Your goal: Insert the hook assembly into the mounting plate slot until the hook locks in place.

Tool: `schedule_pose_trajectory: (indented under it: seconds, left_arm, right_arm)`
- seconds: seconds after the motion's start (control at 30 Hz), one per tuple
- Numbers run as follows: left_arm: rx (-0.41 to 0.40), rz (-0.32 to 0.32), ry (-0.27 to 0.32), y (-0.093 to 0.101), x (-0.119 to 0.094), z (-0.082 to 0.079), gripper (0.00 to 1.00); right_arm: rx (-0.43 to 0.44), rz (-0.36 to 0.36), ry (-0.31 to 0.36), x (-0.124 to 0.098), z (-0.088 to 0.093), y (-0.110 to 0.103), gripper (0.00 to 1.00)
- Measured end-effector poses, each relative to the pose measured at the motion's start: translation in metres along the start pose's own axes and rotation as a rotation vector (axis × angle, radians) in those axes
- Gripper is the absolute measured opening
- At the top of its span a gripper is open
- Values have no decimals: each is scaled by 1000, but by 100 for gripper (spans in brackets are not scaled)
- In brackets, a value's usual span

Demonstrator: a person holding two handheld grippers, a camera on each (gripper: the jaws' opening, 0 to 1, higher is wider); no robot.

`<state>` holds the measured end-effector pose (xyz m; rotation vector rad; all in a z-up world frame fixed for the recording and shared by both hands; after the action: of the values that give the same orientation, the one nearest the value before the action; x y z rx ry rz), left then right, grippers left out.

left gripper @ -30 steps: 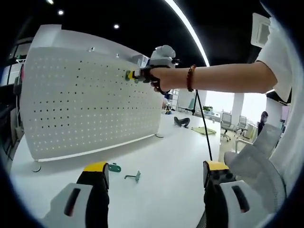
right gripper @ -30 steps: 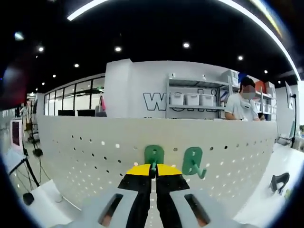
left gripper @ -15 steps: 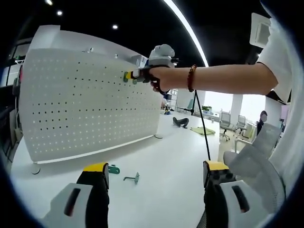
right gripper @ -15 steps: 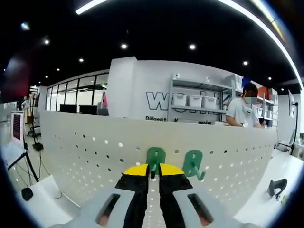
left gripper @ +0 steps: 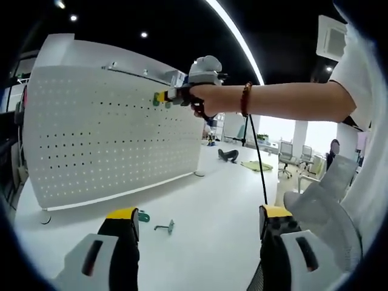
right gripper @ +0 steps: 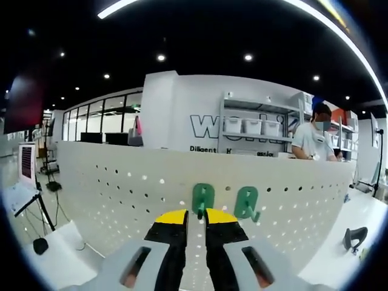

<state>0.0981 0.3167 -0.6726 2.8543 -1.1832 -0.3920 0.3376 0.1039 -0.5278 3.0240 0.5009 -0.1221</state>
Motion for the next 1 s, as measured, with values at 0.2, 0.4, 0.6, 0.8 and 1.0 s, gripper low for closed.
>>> schedule_pose_trajectory:
  seconds: [0.2,0.4,0.6,0.8,1.0]
  left_arm:
    - [29,2,-2,-2,-6,-9,83]
    - [54,-3,-18,-4,-14,-17,84]
    - [69,-24,-33,-6,-22,-23,84]
    - [66,-28,-40,-2,-26,-22,84]
    - [85,-8,-50,3,-24,-21,83]
  right_arm:
    - [33,-6,16,-15,3,-6,11]
    - [33,-62,3,-34,13,-24,12]
    - [43,-118,-20,-54,30,-43,14]
    - [85,-162,-44,-77,50,-55,17]
    - [108,-191,-34,-87,57,-67,19]
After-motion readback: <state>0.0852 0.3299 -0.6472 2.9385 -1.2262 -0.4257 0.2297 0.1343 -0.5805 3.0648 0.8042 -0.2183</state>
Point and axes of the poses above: the point that each gripper's makers call its tool centre point, and the gripper's own axes: x roughly forward along the fingers, y roughly to its right, z roughly out of its underside, the point moved 6 cm from there along -x, roughly backward along the fingers, and after that the axes turned 11 degrees about -z, right-handed, at the moved point
